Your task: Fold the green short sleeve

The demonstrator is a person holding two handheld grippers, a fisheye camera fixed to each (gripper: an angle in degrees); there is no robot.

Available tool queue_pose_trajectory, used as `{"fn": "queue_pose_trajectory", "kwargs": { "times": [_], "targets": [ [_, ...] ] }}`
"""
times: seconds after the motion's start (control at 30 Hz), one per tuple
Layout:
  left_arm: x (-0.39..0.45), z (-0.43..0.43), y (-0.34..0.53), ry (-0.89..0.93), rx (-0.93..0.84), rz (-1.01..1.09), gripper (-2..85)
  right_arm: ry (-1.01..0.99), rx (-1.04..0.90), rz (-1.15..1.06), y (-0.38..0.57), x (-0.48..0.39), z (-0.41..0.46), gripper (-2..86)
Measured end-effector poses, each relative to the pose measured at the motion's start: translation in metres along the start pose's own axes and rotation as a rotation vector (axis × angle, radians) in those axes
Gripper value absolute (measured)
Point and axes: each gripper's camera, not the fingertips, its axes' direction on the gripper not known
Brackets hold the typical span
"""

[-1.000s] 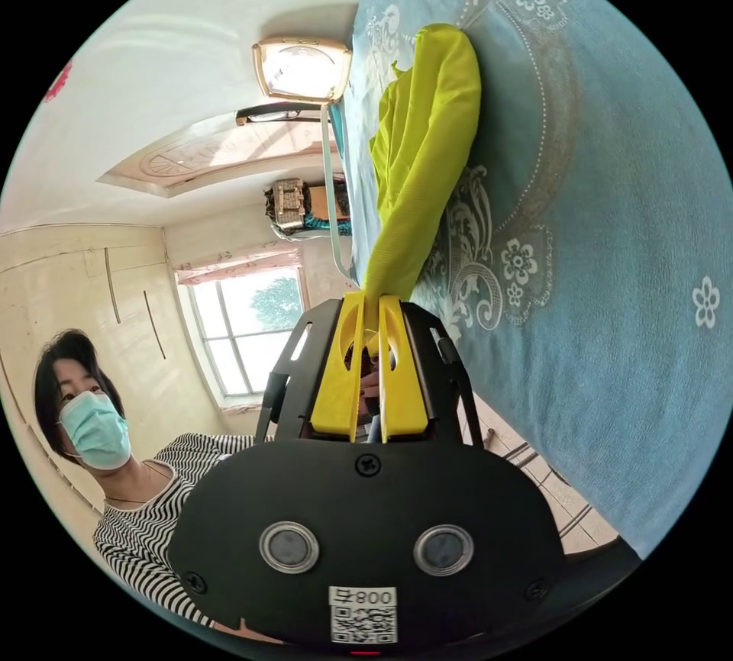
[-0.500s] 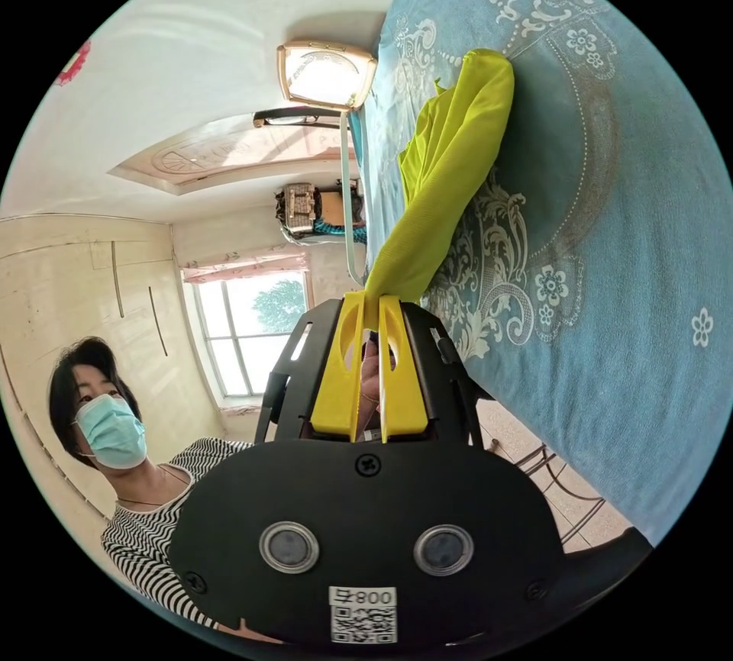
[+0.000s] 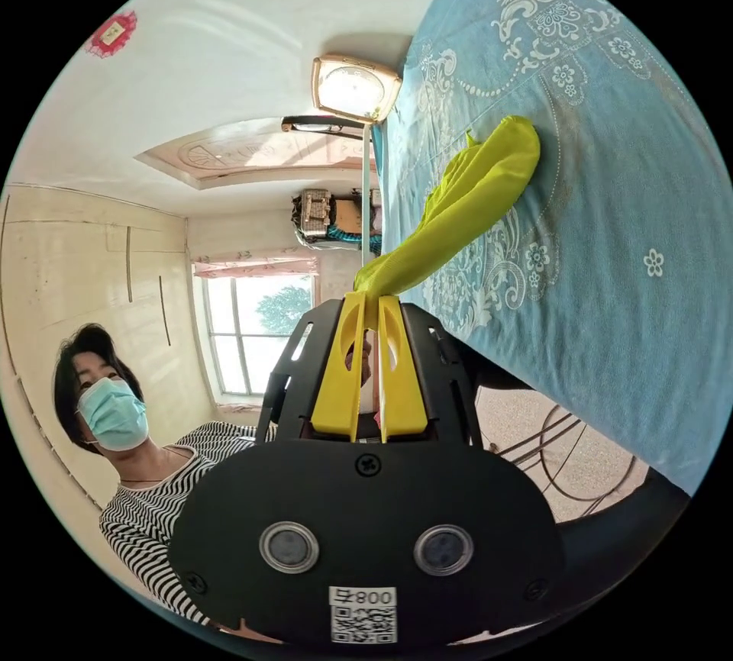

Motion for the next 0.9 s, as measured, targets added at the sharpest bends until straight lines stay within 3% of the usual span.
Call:
{"fn": "queue_pose_trajectory", "kwargs": {
  "times": [0.27,0.57,0.77,0.9],
  "targets": [
    [0.089,0.076,0.016,0.049,-0.162,0.192,2.7,-0.012,0.09,-0.127,0.059,-0.063,-0.101,1.9],
    [0.151,0.195,0.027,0.122,-0.302,0.248,2.5,0.01,0.215,-0.216,0.107,-0.116,-0.219,1.9],
    [0.179,0.315,0.0,0.114,-0.374,0.263,2.4,0.074,0.269,-0.201,0.078,-0.128,-0.294,2.0],
    [0.206,0.405,-0.036,0.117,-0.375,0.294,2.4,0.127,0.308,-0.228,0.008,-0.149,-0.36,2.1]
  ]
}}
